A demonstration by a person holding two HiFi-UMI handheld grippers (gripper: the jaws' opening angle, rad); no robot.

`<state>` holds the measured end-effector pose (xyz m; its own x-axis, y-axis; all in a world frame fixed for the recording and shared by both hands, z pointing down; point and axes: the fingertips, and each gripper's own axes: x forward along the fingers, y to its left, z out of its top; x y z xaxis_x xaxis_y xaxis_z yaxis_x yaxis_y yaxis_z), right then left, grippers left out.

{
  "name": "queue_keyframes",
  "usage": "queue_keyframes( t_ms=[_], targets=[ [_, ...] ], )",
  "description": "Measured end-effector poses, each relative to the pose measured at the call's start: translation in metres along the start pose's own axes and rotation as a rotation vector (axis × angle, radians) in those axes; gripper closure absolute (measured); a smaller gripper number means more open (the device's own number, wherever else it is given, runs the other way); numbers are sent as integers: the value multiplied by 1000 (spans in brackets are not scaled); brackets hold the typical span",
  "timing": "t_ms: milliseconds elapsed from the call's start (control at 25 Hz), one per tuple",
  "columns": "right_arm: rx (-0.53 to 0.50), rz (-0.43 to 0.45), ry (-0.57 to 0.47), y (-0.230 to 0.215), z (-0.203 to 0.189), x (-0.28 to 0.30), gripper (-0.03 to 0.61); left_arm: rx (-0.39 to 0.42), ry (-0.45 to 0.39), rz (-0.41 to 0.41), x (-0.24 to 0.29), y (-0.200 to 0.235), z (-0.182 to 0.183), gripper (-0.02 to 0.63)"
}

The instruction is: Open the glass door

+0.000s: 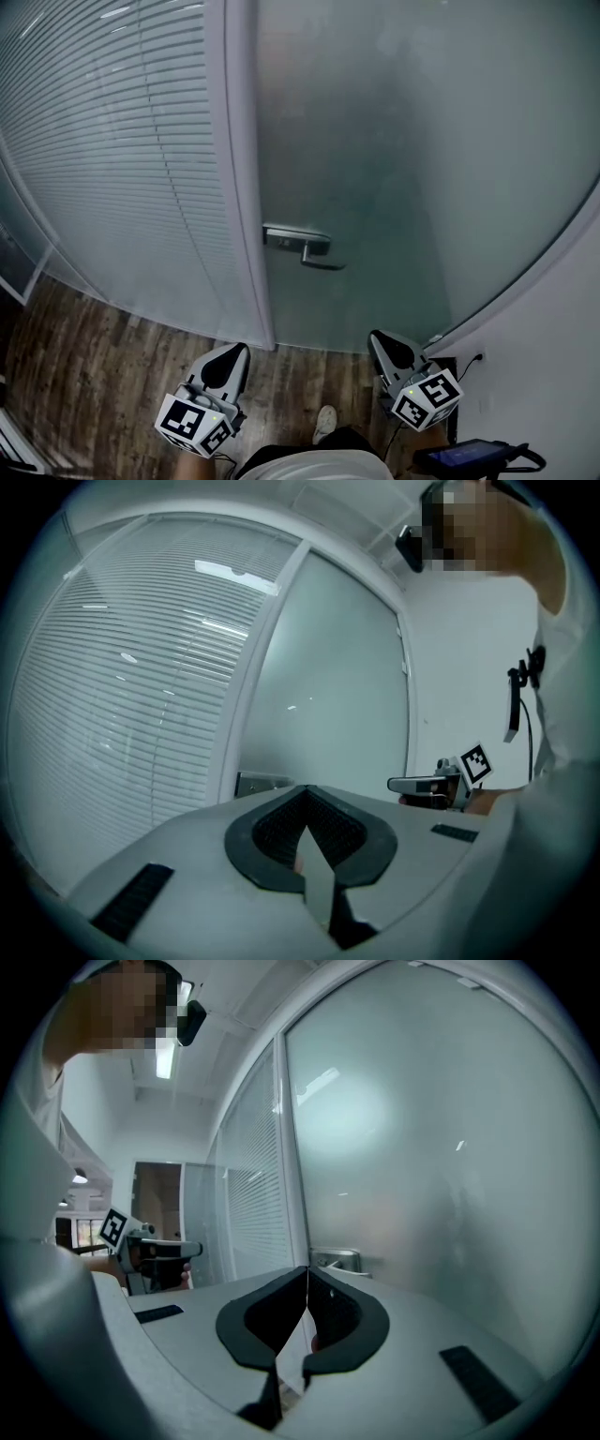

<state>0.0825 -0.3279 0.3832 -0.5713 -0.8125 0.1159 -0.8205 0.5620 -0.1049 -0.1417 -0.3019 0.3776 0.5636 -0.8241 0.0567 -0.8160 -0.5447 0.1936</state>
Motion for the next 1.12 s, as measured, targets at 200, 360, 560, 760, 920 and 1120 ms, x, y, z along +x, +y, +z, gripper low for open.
queue_keyframes(
  t_ms=[200,360,560,760,920,1120],
  targets=[
    [9,44,8,-58,19,15,575,4,-1,35,56,-16,18,614],
    [18,85,7,-94,11,31,575,21,18,70,89,-21,12,614],
    [38,113,14,-110,-3,49,575,17,33,78,115,-16,7,614],
    [12,107,51,-108,-7,64,575,-14,26,52,124,-8,9,614],
    [-25,83,92,-99,-5,72,575,-14,35,9,125,-2,8,614],
    [-106,123,188,-80,-8,97,508,-9,49,-34,122,10,12,614]
  ],
)
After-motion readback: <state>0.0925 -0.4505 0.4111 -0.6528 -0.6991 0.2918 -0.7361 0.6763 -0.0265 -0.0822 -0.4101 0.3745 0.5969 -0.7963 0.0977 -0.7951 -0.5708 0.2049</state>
